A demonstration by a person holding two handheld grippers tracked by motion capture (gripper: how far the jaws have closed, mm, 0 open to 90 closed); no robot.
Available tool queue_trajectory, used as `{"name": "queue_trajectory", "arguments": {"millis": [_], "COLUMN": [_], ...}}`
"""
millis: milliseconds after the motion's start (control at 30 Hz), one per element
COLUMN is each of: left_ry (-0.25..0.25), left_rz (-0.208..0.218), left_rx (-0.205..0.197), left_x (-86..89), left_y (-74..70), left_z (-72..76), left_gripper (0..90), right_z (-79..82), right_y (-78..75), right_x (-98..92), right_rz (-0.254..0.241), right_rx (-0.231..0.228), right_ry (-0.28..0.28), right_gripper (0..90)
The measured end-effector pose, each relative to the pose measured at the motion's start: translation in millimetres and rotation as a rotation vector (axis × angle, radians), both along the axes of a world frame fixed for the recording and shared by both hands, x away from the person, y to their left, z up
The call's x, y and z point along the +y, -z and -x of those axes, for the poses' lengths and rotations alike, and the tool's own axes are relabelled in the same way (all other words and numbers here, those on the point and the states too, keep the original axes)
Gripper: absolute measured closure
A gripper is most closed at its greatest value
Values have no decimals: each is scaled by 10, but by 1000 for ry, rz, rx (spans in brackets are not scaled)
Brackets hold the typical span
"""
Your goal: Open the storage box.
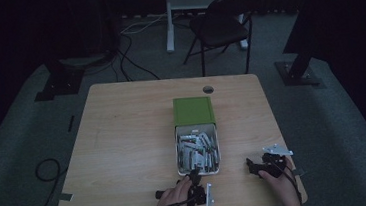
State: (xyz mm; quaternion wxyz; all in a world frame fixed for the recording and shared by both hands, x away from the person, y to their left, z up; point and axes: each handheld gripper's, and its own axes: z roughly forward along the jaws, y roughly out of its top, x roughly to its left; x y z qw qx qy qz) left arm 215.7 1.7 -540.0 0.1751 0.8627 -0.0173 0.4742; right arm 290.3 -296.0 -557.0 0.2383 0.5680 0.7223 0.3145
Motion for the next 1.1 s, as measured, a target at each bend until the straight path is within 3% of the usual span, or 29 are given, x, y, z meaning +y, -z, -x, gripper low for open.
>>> {"name": "queue_trajectory", "arguments": {"millis": [300, 400, 567, 700, 833, 1000, 1100], "left_ry": [-14, -8, -9, 8, 36, 54, 53], "left_rz": [19, 25, 51, 117, 198, 303, 339], "left_rx": [35, 28, 59, 81, 106, 213, 237], "left_x": [-38, -78, -64, -26, 32, 132, 208], "left_y": [-23, -12, -42, -110, -191, -300, -367], "left_z": [-29, -38, -45, -26, 15, 46, 31], "left_gripper": [698, 698, 695, 626, 627, 627, 627], "right_z": [0, 1, 0, 0, 1, 1, 0], "right_y": [0, -1, 0, 0, -1, -1, -1], "right_x": [0, 0, 0, 0, 0, 0, 0], "right_rz": [0, 0, 0, 0, 0, 0, 1], "right_rx": [0, 1, 0, 0, 1, 1, 1], "right_ry": [0, 0, 0, 0, 0, 0, 0], "right_gripper": [118, 119, 119, 119, 118, 118, 118]}}
